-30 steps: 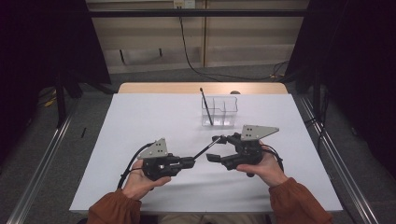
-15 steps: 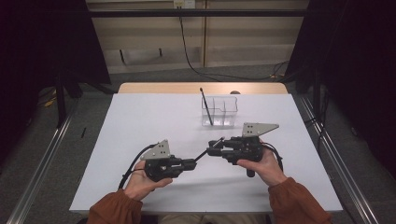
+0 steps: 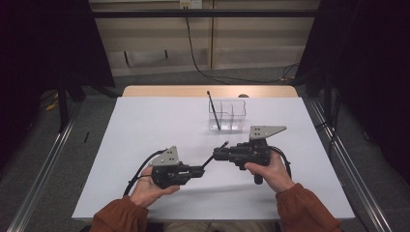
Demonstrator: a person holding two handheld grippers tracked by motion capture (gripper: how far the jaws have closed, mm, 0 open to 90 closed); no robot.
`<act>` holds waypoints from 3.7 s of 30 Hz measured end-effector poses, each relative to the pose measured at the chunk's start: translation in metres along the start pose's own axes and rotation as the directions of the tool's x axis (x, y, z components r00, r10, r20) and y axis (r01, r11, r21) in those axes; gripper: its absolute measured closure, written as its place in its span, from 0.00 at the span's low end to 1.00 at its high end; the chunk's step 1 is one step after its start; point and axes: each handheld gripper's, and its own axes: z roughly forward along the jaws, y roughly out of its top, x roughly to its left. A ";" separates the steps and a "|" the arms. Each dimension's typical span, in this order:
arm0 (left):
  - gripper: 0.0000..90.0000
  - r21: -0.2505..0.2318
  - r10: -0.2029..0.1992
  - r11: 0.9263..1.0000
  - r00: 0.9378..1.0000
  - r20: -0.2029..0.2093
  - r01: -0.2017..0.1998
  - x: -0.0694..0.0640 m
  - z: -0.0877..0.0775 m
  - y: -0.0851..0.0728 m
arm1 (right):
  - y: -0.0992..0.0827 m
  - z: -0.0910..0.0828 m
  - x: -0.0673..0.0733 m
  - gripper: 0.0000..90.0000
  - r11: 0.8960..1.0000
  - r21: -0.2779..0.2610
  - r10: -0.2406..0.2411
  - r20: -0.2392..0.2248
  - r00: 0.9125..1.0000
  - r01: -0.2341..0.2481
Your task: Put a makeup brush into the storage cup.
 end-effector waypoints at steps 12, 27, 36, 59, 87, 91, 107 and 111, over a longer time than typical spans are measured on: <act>0.93 -0.001 0.008 1.000 1.000 -0.005 -0.008 -0.001 0.001 -0.001 | 0.001 0.001 -0.001 0.92 0.999 -0.025 0.035 -0.036 0.999 -0.035; 0.76 -0.011 -0.007 1.000 0.999 -0.033 0.006 0.001 0.001 0.000 | 0.004 0.001 0.001 0.93 1.000 -0.027 0.015 -0.013 1.000 -0.015; 0.57 -0.028 -0.040 0.999 0.995 -0.089 0.038 0.003 -0.005 0.000 | 0.004 0.000 0.002 0.93 1.000 -0.019 0.010 0.005 1.000 -0.010; 0.08 -0.079 -0.132 0.990 0.966 -0.222 0.117 0.006 -0.035 0.001 | 0.006 -0.015 -0.003 0.93 1.000 -0.007 0.005 0.069 0.998 -0.005; 0.04 -0.218 -0.199 0.970 0.873 -0.446 0.109 0.008 -0.101 -0.033 | 0.016 -0.036 -0.016 0.93 1.000 0.013 0.005 0.162 0.987 -0.007; 0.04 -0.221 -0.190 0.971 0.860 -0.474 0.092 0.007 -0.111 -0.039 | 0.021 -0.037 -0.018 0.93 1.000 0.012 0.002 0.173 0.985 -0.004; 0.02 -0.249 -0.169 0.967 0.863 -0.477 0.052 0.000 -0.125 -0.052 | 0.038 -0.043 -0.034 0.93 0.999 0.031 0.007 0.247 0.969 -0.015; 0.02 -0.246 -0.169 0.968 0.860 -0.482 0.052 0.000 -0.126 -0.053 | 0.047 -0.043 -0.037 0.93 0.999 0.041 -0.006 0.268 0.963 -0.005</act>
